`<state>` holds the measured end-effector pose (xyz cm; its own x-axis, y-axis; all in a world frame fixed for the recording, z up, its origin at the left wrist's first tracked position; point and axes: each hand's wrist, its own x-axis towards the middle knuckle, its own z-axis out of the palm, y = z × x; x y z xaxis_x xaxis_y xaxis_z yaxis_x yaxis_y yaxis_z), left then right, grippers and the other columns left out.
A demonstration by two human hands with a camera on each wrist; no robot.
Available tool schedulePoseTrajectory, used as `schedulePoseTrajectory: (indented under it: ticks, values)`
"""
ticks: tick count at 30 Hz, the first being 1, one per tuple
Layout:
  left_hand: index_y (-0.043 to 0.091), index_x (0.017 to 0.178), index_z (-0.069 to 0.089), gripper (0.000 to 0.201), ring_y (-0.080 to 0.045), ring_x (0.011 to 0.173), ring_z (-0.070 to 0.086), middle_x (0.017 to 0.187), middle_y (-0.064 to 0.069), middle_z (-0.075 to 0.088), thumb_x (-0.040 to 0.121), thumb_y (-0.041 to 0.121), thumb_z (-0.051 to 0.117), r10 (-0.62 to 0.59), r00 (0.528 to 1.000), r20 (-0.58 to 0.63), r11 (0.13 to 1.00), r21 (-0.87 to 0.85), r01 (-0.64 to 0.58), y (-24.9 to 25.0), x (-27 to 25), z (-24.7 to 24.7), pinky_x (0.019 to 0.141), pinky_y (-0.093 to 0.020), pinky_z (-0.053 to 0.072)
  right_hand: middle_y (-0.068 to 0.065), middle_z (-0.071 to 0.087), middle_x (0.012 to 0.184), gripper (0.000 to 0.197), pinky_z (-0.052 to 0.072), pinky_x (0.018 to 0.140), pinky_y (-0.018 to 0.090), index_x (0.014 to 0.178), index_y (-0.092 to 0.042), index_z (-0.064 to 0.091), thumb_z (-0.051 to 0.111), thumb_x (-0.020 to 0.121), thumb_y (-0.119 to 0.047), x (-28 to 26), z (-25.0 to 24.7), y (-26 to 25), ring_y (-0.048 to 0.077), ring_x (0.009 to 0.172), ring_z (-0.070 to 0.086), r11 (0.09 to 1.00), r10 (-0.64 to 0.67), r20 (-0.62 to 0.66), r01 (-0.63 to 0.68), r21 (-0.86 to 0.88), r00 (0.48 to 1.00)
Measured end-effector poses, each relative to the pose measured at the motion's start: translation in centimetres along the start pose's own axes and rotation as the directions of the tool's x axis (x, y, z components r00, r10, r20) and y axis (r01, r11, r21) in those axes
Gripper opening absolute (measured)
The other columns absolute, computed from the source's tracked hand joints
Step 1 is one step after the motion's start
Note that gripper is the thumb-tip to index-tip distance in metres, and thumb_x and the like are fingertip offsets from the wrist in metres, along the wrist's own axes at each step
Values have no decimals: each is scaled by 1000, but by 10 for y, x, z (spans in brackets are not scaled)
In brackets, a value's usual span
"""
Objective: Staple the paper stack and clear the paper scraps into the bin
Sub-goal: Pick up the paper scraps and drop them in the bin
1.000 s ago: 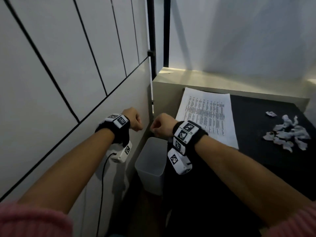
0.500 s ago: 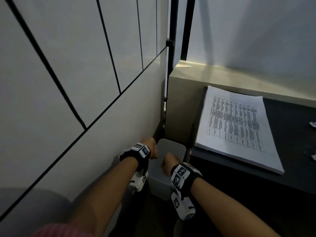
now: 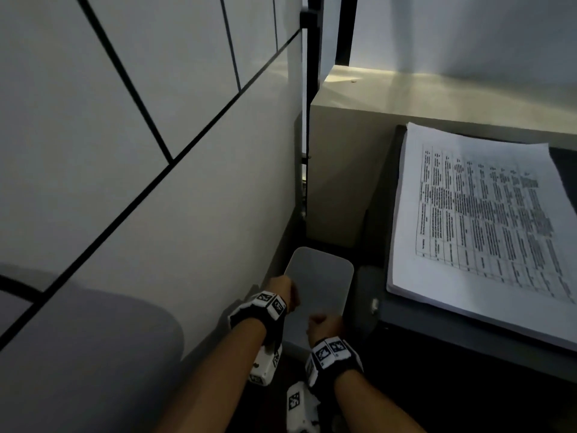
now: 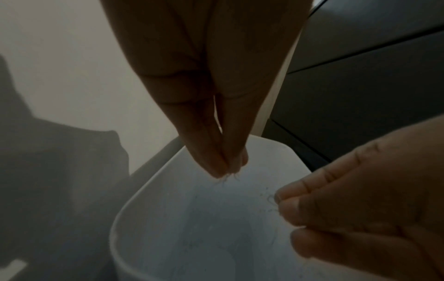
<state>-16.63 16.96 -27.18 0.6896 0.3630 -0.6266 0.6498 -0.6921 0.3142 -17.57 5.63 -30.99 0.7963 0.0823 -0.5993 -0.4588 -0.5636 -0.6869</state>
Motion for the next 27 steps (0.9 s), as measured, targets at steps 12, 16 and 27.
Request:
schedulePoseTrajectory:
  ticks: [12, 16, 27]
  values:
    - [-2, 109, 70, 25, -28, 109, 66, 117, -18, 69, 85, 3, 65, 83, 994, 75, 997, -16, -82, -3, 0, 11, 89, -24, 49, 22, 67, 106, 21, 47, 78, 26, 102, 9, 68, 58, 85, 3, 8, 4, 12, 34, 104, 63, 979, 84, 43, -91, 183, 995]
    - [-1, 113, 68, 30, -29, 110, 65, 118, -18, 68, 86, 12, 66, 49, 997, 54, 999, -4, -49, 1, -5, 9, 92, -29, 51, 26, 68, 86, 11, 50, 72, 36, 80, 19, 66, 67, 75, 9, 2, 7, 7, 28, 81, 62, 979, 44, -48, -33, 202, 998]
    - [11, 124, 63, 37, -25, 120, 58, 130, -12, 61, 88, 4, 59, 68, 998, -2, 992, 105, -67, 5, -33, -19, 100, -26, 45, 17, 52, 136, 39, 40, 98, 26, 132, 3, 48, 44, 95, -6, -20, -23, -26, 29, 125, 50, 999, -20, 84, 16, 49, 996]
